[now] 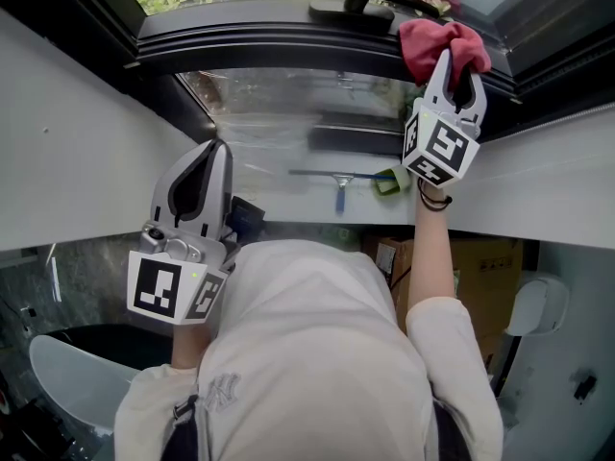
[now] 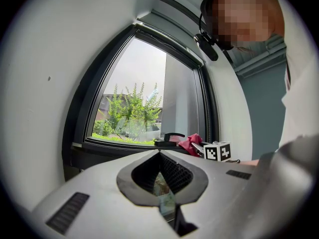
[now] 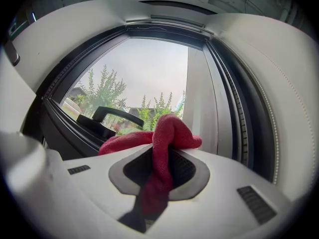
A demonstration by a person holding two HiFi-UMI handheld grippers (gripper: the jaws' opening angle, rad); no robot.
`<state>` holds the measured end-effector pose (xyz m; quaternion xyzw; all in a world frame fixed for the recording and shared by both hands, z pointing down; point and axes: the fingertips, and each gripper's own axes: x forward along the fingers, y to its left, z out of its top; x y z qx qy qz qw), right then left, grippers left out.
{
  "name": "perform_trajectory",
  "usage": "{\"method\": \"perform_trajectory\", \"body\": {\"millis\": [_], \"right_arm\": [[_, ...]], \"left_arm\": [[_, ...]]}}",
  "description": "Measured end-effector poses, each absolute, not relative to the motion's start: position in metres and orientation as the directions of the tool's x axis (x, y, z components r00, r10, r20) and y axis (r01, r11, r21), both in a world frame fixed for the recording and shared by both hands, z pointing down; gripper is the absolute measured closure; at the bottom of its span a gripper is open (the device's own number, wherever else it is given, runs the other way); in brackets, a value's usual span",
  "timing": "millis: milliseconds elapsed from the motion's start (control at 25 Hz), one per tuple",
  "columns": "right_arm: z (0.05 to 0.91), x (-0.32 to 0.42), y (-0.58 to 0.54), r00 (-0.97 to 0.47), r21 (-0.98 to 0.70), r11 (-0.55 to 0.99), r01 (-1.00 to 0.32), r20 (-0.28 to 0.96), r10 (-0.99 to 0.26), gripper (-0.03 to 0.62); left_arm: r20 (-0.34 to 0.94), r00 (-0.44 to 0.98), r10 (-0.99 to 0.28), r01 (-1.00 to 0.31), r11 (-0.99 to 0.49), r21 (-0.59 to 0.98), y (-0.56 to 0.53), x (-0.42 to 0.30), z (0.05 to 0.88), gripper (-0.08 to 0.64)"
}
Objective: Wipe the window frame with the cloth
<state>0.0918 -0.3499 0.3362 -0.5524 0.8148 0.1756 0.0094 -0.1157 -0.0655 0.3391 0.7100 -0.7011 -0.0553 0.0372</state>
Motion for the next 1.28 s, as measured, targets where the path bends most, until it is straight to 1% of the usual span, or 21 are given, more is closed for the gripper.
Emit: {"method": "perform_trajectory", "body": {"millis": [1280], "right_arm": [[0.337,0.073,-0.34,-0.427,0.286,0.362,-0.887,-0.21,-0.879,0.509]], "left_arm": [[-0.027,0.014,-1.0,-0.991,-0.017,0.129,-0.066,-0.113,0.338,0.552]]}}
